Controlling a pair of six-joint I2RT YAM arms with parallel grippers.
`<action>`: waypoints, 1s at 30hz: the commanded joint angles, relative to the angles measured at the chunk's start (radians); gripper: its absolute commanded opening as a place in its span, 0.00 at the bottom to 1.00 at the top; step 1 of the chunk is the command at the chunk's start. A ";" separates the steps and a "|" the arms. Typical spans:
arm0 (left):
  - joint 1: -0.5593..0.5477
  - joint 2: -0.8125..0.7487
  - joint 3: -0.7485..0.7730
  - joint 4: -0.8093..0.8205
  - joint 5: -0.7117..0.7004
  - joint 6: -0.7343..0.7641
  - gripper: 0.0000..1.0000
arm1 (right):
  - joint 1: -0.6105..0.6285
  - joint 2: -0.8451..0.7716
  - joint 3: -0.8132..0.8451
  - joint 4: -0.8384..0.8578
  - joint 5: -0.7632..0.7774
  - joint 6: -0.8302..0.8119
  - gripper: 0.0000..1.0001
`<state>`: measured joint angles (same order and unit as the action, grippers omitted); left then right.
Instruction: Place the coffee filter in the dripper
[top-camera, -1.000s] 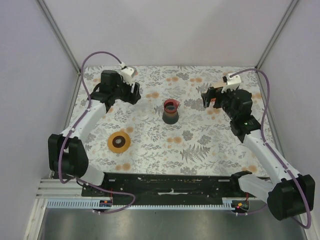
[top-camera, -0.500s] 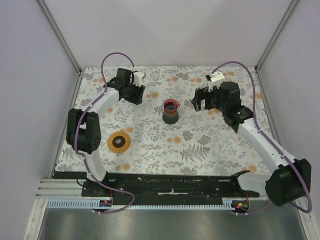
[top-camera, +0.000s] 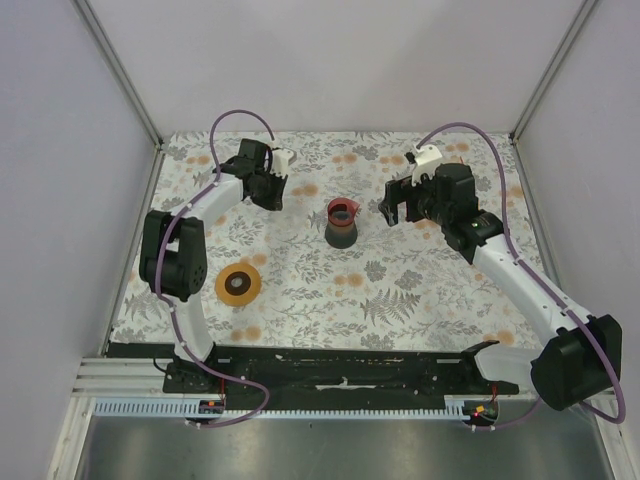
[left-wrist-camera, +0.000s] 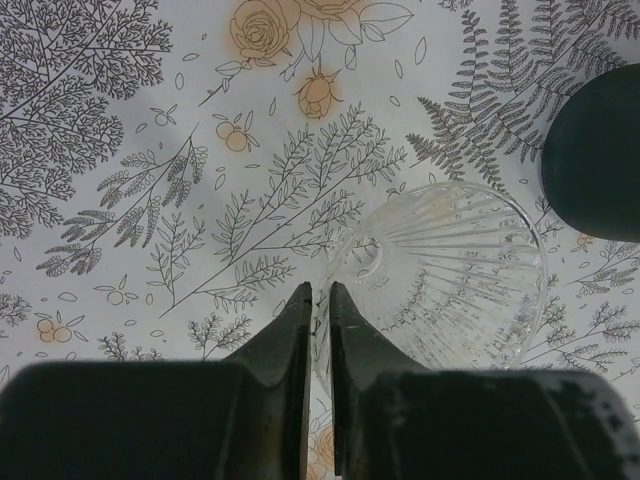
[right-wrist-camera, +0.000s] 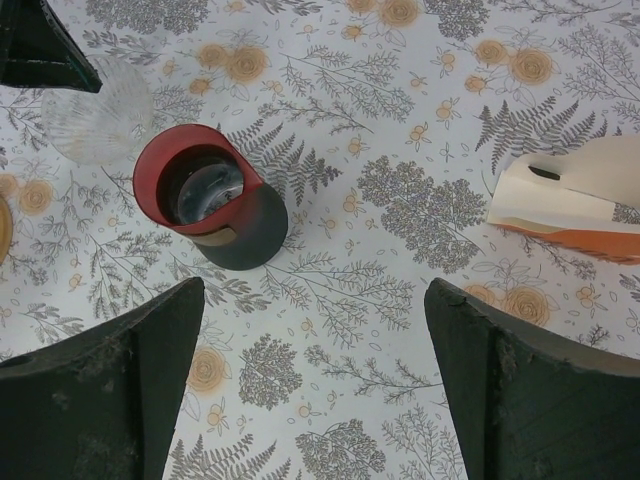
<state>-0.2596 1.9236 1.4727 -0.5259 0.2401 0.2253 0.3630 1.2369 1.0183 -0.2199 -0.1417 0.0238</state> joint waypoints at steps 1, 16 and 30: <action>-0.001 -0.011 0.000 -0.022 0.007 0.020 0.14 | 0.010 -0.001 0.045 -0.001 -0.007 -0.015 0.98; 0.095 -0.153 0.025 -0.100 0.091 0.063 0.65 | 0.024 -0.013 0.055 -0.022 -0.007 -0.048 0.98; 0.250 -0.544 -0.478 -0.198 0.044 0.305 0.54 | 0.037 -0.010 0.057 -0.027 -0.007 -0.061 0.98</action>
<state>0.0029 1.4265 1.1156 -0.7025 0.3367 0.4328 0.3908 1.2369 1.0313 -0.2573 -0.1417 -0.0216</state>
